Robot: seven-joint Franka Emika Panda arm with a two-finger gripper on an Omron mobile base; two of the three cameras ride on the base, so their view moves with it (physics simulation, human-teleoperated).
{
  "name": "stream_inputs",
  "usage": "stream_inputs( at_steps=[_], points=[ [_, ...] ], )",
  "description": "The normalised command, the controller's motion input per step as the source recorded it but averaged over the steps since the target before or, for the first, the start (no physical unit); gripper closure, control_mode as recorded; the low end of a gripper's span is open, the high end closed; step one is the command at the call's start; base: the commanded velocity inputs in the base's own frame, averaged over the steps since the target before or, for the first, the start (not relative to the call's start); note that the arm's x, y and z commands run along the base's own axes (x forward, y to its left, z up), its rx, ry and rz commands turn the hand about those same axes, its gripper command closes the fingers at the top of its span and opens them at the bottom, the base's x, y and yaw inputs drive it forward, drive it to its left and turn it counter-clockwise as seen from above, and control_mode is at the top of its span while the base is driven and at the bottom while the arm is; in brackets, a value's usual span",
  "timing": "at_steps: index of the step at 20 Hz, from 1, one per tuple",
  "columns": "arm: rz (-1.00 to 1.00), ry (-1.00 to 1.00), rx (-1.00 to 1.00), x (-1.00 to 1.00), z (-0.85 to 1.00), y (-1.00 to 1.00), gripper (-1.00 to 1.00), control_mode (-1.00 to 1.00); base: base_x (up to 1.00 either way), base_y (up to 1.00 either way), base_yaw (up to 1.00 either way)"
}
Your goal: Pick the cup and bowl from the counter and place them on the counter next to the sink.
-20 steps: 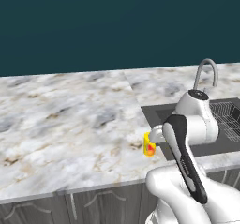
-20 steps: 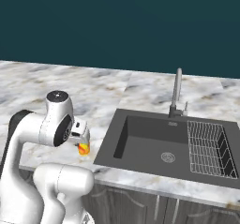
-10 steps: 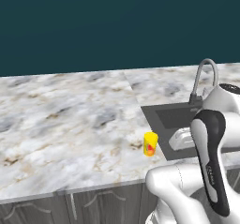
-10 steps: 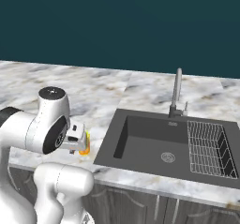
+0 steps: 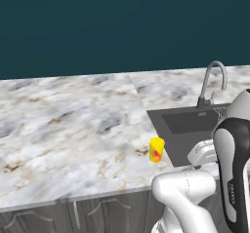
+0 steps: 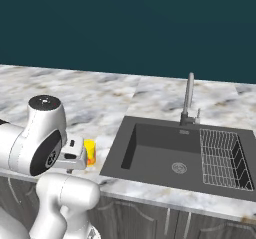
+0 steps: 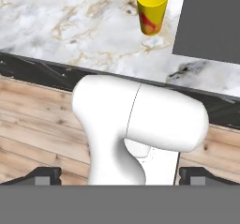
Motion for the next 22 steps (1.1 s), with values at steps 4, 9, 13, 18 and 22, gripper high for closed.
stream_inputs(
  at_steps=[4, 9, 13, 18, 22],
  points=[
    [0.00, 0.00, 0.00, 0.00, 0.00, 0.00, -1.00, -1.00, 0.00, 0.00, 0.00],
    [0.00, 0.00, 0.00, 0.00, 0.00, 0.00, -1.00, -1.00, 0.00, 0.00, 0.00],
    [0.00, 0.00, 0.00, 0.00, 0.00, 0.00, -1.00, -1.00, 0.00, 0.00, 0.00],
    [0.00, 0.00, 0.00, 0.00, 0.00, 0.00, -1.00, 1.00, -0.14, 0.03, 0.00],
    [0.00, 0.00, 0.00, 0.00, 0.00, 0.00, -1.00, 1.00, -0.94, 0.17, -0.03]
  ],
)
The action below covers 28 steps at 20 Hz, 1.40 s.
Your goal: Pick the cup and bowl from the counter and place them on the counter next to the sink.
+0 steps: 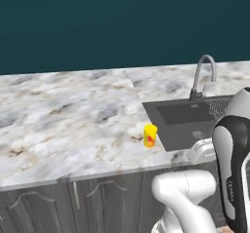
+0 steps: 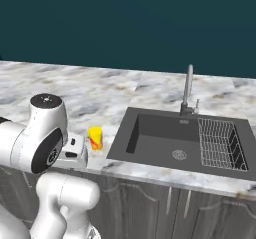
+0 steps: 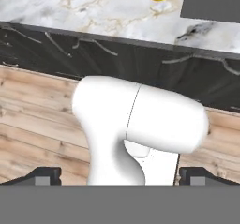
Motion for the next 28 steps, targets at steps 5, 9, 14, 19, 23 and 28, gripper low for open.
stream_inputs(
  at_steps=[5, 9, 14, 19, 23, 28],
  points=[
    [0.00, 0.00, 0.00, 0.00, 0.00, 0.00, -1.00, 1.00, -0.73, 0.17, -0.03],
    [0.00, 0.00, 0.00, 0.00, 0.00, 0.00, -1.00, 1.00, 0.00, 0.03, 0.18],
    [0.00, 0.00, 0.00, 0.00, 0.00, 0.00, -1.00, 1.00, 0.00, 0.14, 0.51],
    [0.00, 0.00, 0.00, 0.00, 0.00, 0.00, -1.00, 1.00, 0.00, 0.06, 0.65],
    [0.00, 0.00, 0.00, 0.00, 0.00, 0.00, -1.00, 1.00, 0.00, 0.00, 0.70],
    [0.00, 0.00, 0.00, 0.00, 0.00, 0.00, -1.00, 1.00, 0.00, 0.00, 0.72]
  ],
)
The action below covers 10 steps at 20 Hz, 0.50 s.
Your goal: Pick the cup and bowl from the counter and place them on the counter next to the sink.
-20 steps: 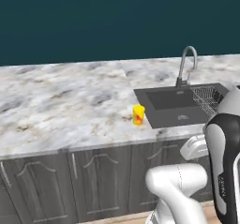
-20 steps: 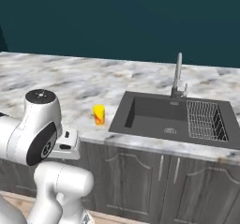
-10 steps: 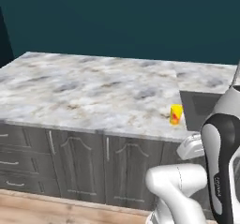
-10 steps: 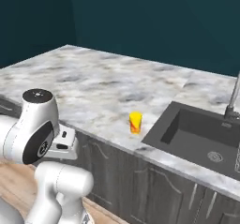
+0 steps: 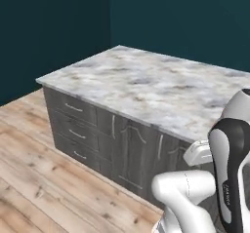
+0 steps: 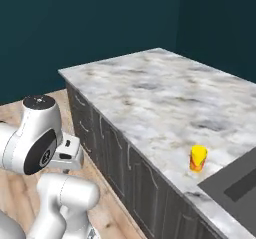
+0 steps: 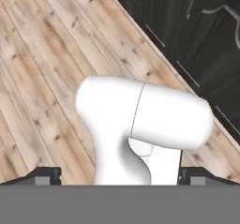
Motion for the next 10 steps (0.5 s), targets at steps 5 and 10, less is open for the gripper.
stream_inputs(
  at_steps=[5, 10],
  points=[
    [0.00, 0.00, 0.00, 0.00, 0.00, 0.00, -1.00, 1.00, 0.00, 0.00, 0.72],
    [0.00, 0.00, 0.00, 0.00, 0.00, 0.00, -1.00, 1.00, 0.00, 0.00, 0.72]
  ],
)
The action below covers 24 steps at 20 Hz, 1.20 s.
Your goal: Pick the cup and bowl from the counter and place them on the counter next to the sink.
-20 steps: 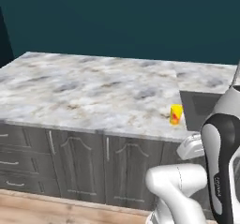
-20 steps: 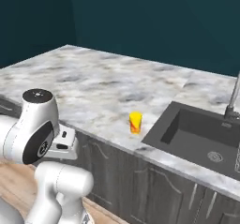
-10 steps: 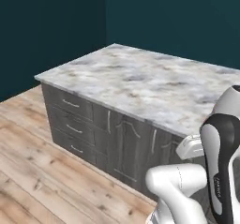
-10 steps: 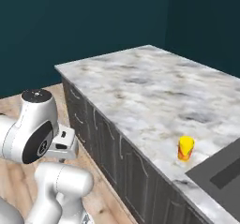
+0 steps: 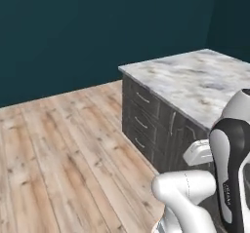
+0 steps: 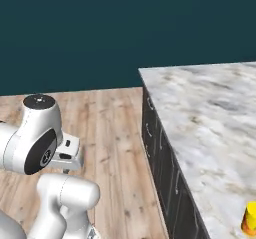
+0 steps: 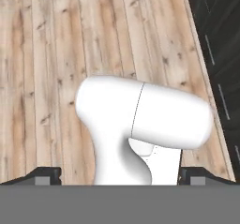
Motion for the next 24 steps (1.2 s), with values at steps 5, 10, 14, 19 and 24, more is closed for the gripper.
stream_inputs(
  at_steps=[5, 10, 14, 19, 24],
  points=[
    [0.00, 0.00, 0.00, 0.00, 0.00, 0.00, -1.00, 1.00, 0.00, 0.00, 0.73],
    [0.00, 0.00, 0.00, 0.00, 0.00, 0.00, -1.00, 1.00, 0.00, 0.00, 0.74],
    [0.00, 0.00, 0.00, 0.00, 0.00, 0.00, -1.00, 1.00, 0.00, 0.00, 0.72],
    [0.00, 0.00, 0.00, 0.00, 0.00, 0.00, -1.00, 1.00, 0.00, 0.05, 0.65],
    [0.00, 0.00, 0.00, 0.00, 0.00, 0.00, -1.00, 1.00, 0.76, 0.07, 0.30]
  ],
)
